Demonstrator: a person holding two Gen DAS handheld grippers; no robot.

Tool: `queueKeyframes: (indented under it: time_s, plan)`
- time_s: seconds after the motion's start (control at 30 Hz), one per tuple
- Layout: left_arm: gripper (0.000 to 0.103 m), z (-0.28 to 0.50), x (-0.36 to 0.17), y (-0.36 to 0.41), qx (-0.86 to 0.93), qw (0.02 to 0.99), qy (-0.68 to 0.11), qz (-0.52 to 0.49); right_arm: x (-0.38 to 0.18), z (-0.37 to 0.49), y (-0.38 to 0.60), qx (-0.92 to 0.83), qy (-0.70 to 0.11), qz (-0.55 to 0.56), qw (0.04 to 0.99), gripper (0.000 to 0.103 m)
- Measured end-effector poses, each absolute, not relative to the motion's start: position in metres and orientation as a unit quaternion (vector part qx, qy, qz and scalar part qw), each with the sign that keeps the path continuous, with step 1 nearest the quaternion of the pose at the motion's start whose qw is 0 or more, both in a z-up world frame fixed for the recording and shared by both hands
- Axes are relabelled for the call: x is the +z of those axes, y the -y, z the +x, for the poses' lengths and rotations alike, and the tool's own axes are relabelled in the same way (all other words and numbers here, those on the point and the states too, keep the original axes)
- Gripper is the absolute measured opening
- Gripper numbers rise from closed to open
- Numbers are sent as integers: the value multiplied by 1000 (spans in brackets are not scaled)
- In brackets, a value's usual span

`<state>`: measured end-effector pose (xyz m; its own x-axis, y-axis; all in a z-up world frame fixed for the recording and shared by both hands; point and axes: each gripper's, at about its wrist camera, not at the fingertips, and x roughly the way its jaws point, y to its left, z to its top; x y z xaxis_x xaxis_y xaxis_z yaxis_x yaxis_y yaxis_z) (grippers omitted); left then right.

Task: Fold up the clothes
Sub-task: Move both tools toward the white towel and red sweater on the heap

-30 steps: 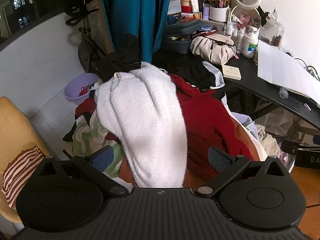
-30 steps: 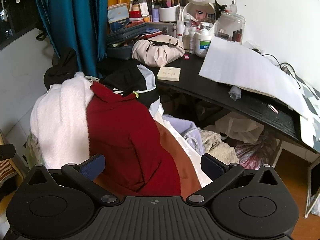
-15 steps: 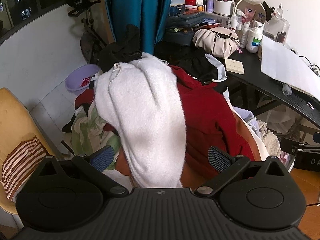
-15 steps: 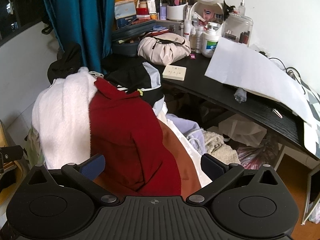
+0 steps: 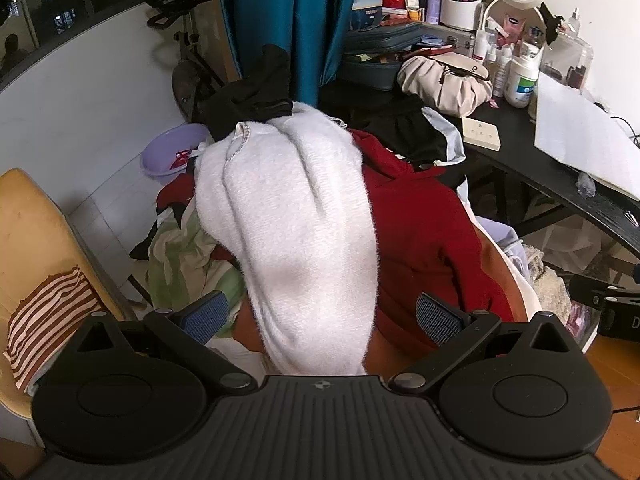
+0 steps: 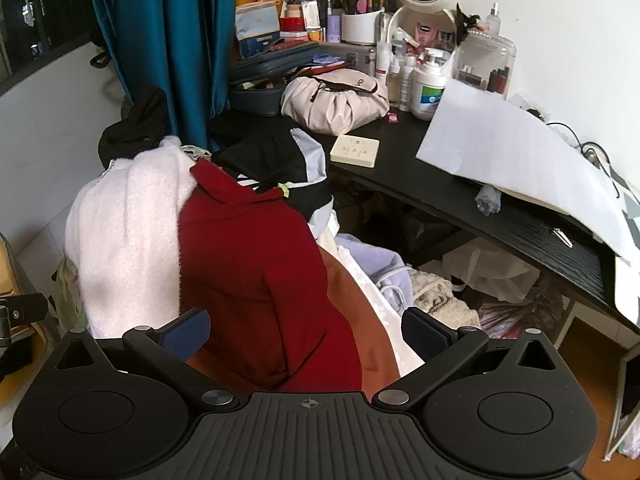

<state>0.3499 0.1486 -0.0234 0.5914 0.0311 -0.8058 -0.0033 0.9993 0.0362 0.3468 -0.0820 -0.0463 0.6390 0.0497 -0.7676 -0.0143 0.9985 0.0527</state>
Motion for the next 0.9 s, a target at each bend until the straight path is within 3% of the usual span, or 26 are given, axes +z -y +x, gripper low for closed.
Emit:
queueKeyframes:
  time_s: [0.4, 0.67, 0.9]
  plan:
    - [103, 331, -35, -139, 24, 912, -408, 28, -63, 342, 114, 25, -417, 44, 908, 102]
    - [103, 330, -59, -167, 58, 882, -466, -29, -93, 327, 128, 29, -427, 62, 902, 102]
    - [103, 325, -73, -157, 36, 871, -490, -3, -107, 322, 130, 32, -440, 111, 890, 102]
